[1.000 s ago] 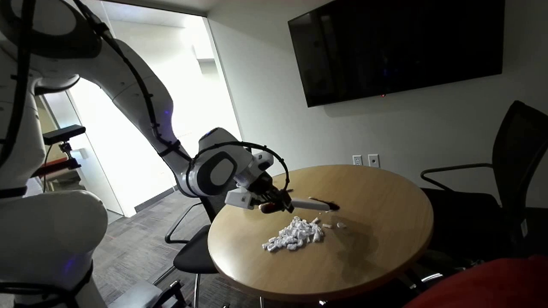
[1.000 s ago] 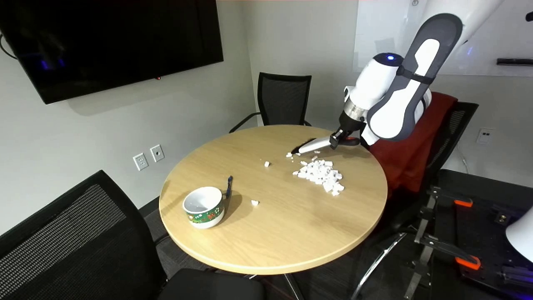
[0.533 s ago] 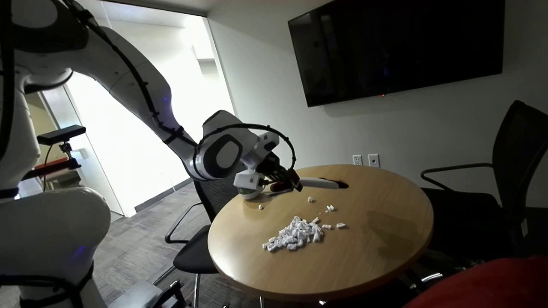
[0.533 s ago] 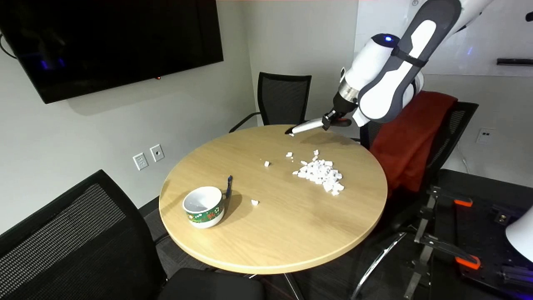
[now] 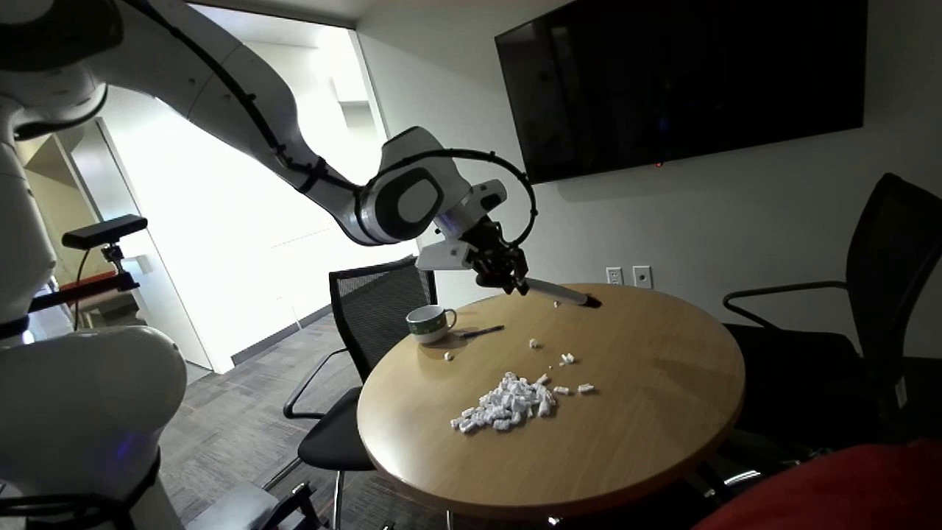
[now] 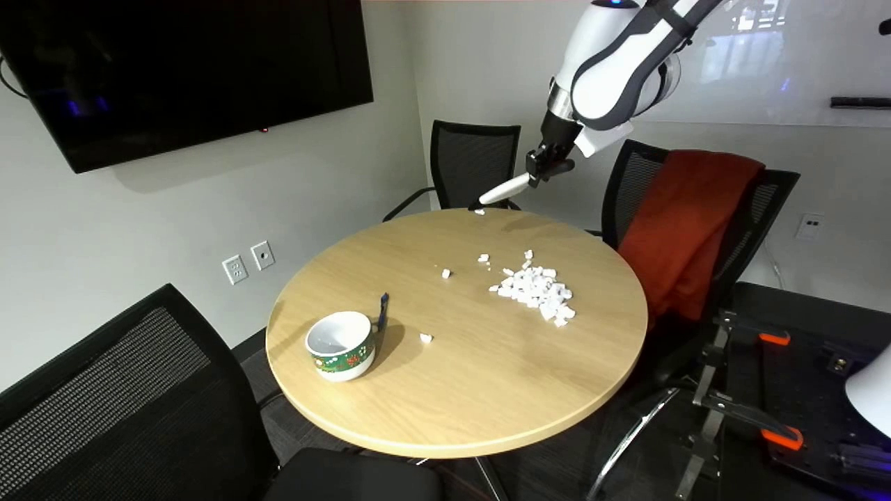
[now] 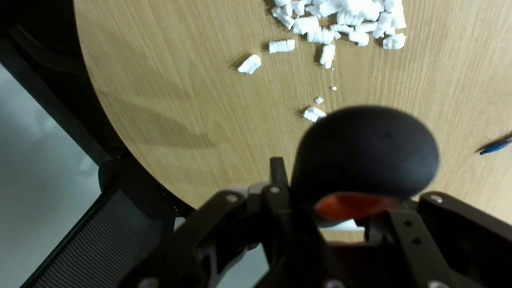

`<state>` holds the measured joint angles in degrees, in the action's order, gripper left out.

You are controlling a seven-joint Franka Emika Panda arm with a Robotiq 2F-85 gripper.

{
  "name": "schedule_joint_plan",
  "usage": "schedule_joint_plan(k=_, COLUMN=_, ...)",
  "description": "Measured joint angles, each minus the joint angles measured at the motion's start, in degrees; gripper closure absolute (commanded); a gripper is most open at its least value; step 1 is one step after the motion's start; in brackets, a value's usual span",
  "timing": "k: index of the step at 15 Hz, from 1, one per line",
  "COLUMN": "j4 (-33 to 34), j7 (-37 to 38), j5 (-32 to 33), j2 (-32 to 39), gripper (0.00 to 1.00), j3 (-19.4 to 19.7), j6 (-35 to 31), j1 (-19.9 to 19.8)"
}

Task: Use the brush and sweep the white objects on the table

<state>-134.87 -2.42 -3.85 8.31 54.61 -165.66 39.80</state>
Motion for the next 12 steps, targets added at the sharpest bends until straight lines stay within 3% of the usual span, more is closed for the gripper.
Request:
schedule_joint_plan(k=2, j4=1.9, j7=-1.2, j5=-1.3, j2=-1.0, gripper=0.86, j3=-6.9, j6=1.5, j1=-7.1)
schedule_joint_plan(k=8, j4=6.8, j7=-15.2, j5=-19.7, j2=4.2, gripper=0.86, j3=-13.9, j6=6.5, j1=-14.2)
schedule_joint_plan(k=12, j4=12.1, j7=-17.6, j5=-23.3, j2=12.1, gripper=0.86, j3=-16.6, j6=9.3, j1=-18.5)
